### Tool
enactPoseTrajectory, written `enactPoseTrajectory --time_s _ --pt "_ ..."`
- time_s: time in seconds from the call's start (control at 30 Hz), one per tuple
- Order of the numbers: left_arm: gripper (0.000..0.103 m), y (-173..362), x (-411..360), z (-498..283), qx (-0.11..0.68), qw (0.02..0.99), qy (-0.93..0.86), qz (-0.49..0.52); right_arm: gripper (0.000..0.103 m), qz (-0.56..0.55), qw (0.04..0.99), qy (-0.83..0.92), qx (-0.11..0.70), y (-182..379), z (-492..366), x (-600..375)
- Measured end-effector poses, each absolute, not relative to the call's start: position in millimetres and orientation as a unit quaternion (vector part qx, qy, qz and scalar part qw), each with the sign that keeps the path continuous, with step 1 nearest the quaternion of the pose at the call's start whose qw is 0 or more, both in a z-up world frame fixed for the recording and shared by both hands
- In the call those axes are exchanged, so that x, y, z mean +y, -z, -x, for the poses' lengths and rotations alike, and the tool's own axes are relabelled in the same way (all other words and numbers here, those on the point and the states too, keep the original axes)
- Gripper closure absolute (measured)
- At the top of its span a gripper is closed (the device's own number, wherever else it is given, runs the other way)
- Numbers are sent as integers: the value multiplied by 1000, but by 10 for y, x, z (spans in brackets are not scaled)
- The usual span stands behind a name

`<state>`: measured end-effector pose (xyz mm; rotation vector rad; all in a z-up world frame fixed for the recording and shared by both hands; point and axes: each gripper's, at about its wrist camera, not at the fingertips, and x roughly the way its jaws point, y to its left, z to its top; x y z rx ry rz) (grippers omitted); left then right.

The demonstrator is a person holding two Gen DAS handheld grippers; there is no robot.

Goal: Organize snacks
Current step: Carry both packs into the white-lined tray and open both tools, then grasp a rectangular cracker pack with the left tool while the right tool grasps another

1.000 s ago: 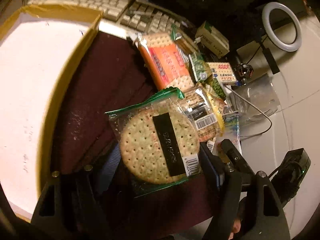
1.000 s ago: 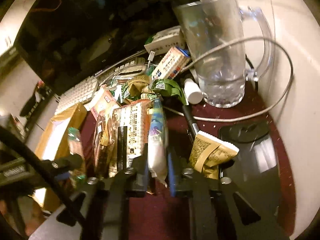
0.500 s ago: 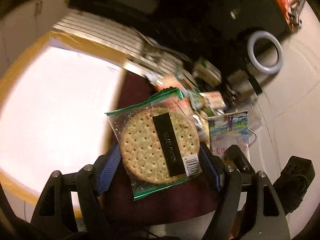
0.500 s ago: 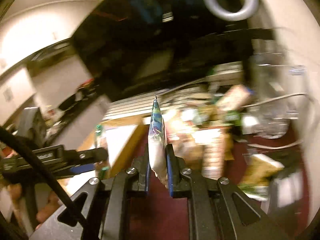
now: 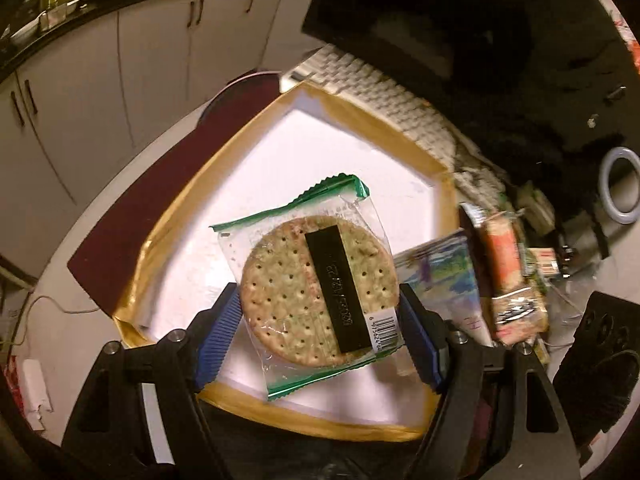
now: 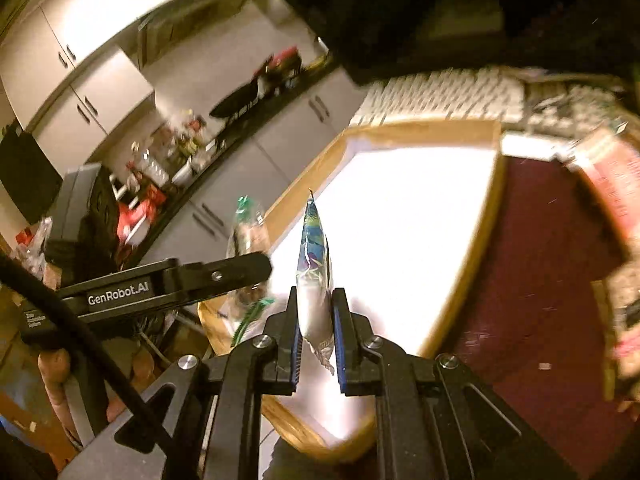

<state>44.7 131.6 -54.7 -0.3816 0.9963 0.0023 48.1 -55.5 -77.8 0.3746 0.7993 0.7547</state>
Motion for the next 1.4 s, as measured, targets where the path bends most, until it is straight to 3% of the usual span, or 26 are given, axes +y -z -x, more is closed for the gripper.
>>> enactPoseTrajectory --time_s 0.3,0.33,0.4,0.47,0.7,1.03,1.1,1.4 --pt "26 770 1337 -574 510 845 -23 158 88 -156 821 -362 414 810 -546 -287" --pt "26 786 1345 -581 512 844 -25 158 85 -148 827 -351 413 795 -543 -302" --pt "25 800 1351 -596 512 844 -26 155 59 -141 841 -326 409 769 -536 -321" --pt "25 788 1344 -590 511 846 -27 149 51 -145 846 -319 400 739 -515 -413" --pt "22 647 1331 -507 467 872 -38 142 45 -145 873 -294 362 612 -337 -772" --pt "20 203 630 -82 291 948 72 107 40 -129 922 -172 323 623 95 -1612" --pt "15 143 437 -94 290 948 106 81 40 -146 919 -164 328 652 128 -1835" --pt "14 132 -447 -250 342 911 231 -10 40 -216 911 -71 342 753 100 -2533"
